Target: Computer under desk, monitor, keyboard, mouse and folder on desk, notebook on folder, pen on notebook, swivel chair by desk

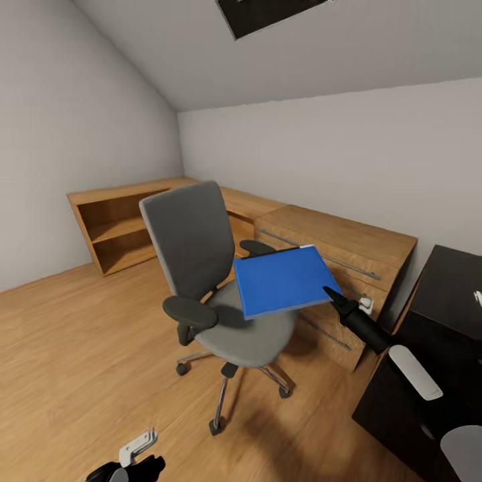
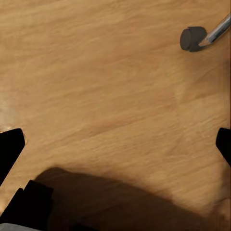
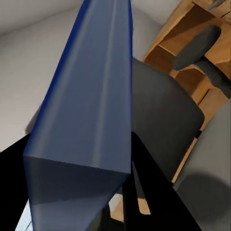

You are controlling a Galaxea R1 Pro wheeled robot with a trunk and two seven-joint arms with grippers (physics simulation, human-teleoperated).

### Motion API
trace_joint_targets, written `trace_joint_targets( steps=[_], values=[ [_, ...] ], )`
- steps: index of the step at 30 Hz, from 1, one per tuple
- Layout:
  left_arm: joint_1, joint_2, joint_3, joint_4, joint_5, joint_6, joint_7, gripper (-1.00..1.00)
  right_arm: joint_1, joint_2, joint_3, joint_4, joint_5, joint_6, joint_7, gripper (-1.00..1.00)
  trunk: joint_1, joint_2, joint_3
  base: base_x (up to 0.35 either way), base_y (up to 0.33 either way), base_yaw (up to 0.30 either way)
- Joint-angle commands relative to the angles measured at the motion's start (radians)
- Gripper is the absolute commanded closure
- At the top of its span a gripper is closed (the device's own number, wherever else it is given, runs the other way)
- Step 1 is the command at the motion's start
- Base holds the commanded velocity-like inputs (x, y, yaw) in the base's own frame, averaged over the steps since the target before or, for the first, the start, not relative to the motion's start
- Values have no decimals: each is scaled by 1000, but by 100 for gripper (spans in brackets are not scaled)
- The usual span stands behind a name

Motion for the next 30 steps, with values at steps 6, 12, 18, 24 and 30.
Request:
trace_joint_targets(
  steps=[6,12,18,24,30],
  values=[
    [0,-1,-4,86,-73,-101,7,-100,6,-25,-1,-96,-12,11,-48,100,-23,42,18,0,0,0],
    [0,-2,-3,124,-103,-141,6,-100,8,-28,-48,-296,-24,99,-251,100,-46,84,37,0,0,0],
    [0,-3,-3,174,-106,-146,5,-100,7,-25,-270,-426,-24,459,-388,100,-69,126,56,0,0,0],
    [0,-3,-4,202,-106,-150,5,-100,9,25,-316,-396,-23,582,-420,100,-92,168,74,0,0,0],
    [0,-3,-5,215,-105,-211,5,-100,11,32,-320,-373,-22,601,-421,100,-115,210,93,0,0,0]
  ],
)
